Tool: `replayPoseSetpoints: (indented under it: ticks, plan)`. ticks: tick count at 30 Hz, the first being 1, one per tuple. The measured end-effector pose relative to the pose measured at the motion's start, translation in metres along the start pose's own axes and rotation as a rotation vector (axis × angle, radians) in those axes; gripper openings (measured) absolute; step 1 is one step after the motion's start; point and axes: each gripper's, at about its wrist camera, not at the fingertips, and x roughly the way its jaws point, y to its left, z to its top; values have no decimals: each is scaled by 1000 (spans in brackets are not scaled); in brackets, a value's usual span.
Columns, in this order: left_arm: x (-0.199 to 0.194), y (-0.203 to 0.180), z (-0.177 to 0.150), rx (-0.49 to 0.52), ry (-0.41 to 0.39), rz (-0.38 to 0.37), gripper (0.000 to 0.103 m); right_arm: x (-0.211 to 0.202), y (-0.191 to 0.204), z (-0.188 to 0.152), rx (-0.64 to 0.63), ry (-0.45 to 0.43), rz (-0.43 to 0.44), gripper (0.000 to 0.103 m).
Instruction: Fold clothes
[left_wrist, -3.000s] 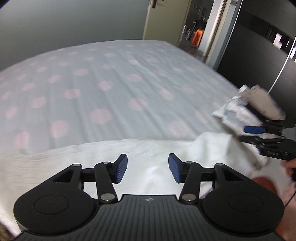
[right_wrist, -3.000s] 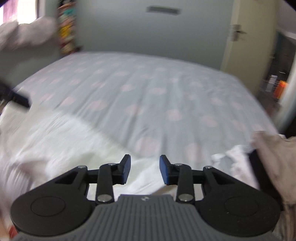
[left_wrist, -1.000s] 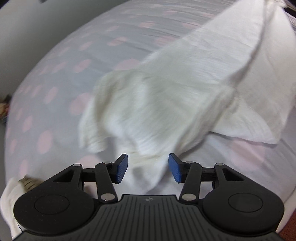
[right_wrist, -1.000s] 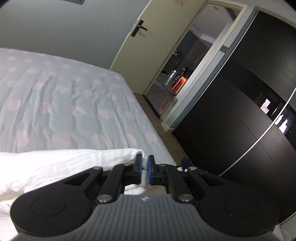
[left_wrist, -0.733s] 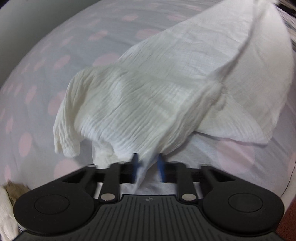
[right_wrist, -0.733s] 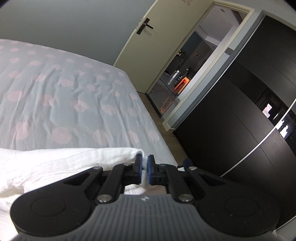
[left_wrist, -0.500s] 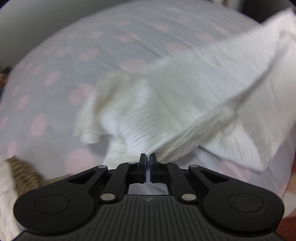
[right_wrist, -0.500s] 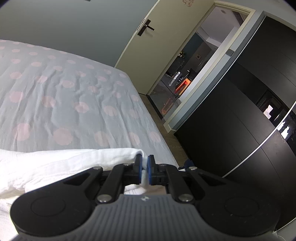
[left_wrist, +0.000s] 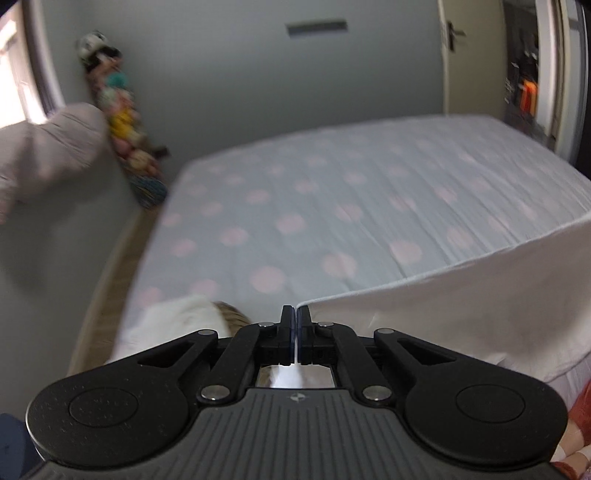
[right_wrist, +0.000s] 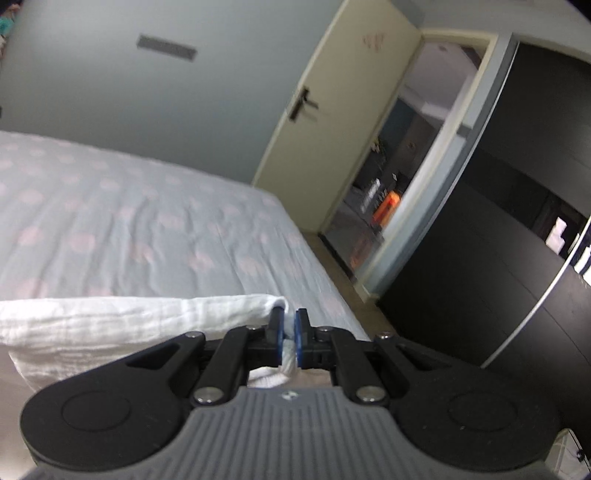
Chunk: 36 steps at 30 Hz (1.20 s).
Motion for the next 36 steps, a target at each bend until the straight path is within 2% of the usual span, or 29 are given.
replayPoseSetpoints:
  ticks: [6, 9, 11, 16, 23, 28, 36]
  plan:
    - [-50, 20, 0, -41, -61, 94, 0, -49, -4, 9, 22, -95, 60, 7]
    - [-55, 34, 1, -67, -76, 124, 0, -69, -4, 13, 29, -133, 90, 8]
    - [-50, 41, 1, -70, -65, 143, 0, -60, 6, 14, 19, -113, 110, 8]
    - [1, 43, -4, -48, 29, 175, 0, -36, 32, 15, -7, -59, 158, 8]
    - [86, 44, -5, -33, 133, 214, 0, 45, 90, 2, -78, 84, 169, 8]
    - [155, 42, 25, 9, 179, 258, 0, 115, 135, 15, -138, 134, 167, 8]
    - [290, 41, 63, 68, 252, 320, 0, 232, 212, 42, -224, 205, 152, 8]
